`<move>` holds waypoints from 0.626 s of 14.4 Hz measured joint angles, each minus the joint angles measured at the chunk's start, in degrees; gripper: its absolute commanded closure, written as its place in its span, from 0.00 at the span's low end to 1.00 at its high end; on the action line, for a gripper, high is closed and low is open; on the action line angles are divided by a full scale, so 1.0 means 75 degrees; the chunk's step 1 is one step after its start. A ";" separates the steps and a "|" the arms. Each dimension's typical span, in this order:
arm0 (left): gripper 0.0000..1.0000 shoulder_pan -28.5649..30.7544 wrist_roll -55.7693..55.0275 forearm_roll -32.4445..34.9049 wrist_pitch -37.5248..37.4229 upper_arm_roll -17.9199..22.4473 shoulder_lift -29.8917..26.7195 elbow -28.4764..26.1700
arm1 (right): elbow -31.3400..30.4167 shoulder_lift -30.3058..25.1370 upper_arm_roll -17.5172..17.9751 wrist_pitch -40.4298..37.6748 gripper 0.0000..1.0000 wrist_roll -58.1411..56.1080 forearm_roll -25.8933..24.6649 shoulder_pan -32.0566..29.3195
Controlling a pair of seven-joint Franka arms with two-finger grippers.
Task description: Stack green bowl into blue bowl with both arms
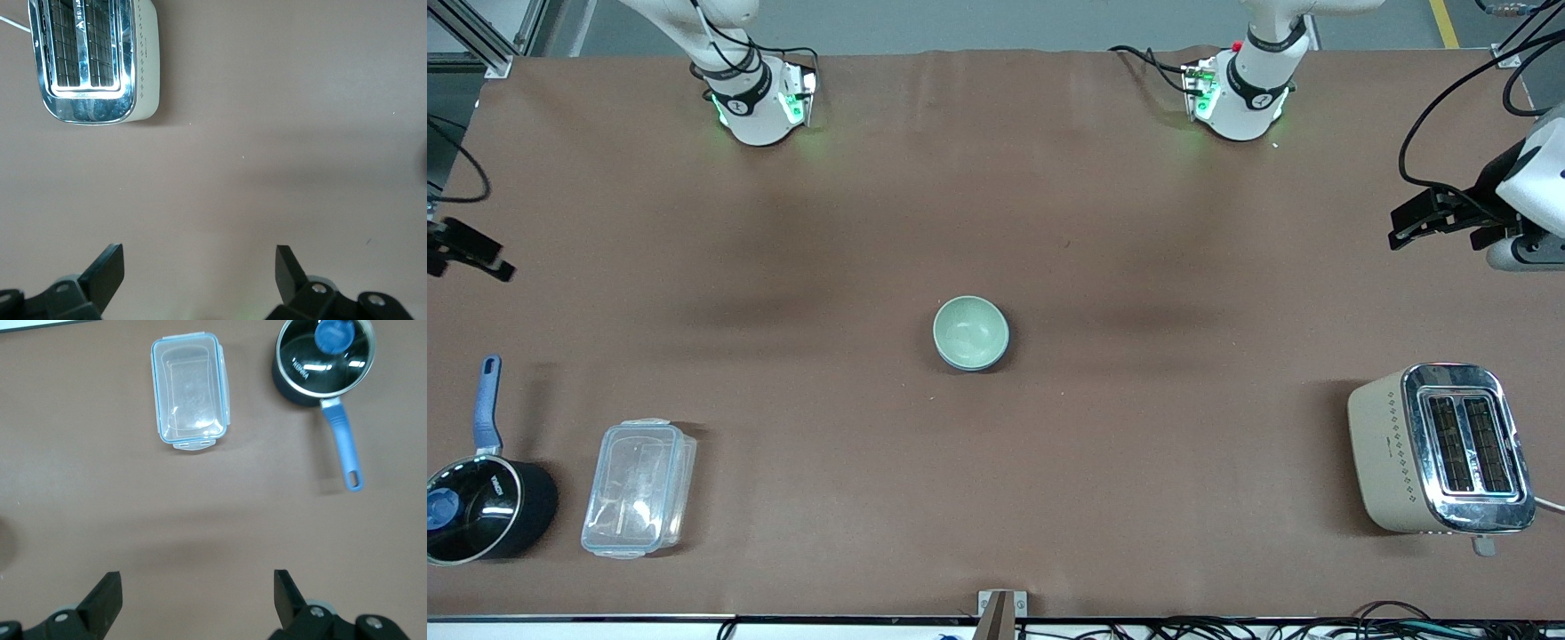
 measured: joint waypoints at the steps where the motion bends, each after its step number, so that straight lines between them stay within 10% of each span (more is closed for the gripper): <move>1: 0.00 0.0000 0.0000 0.0000 0.0047 0.0000 0.0000 0.0000 | 0.0176 0.0000 0.0000 -0.0360 0.00 -0.0192 -0.0003 -0.0045; 9: 0.00 -0.0072 0.0000 0.0000 0.0114 -0.0013 -0.0001 0.0003 | 0.1376 0.0117 0.0331 -0.1416 0.00 0.1097 -0.0695 0.0801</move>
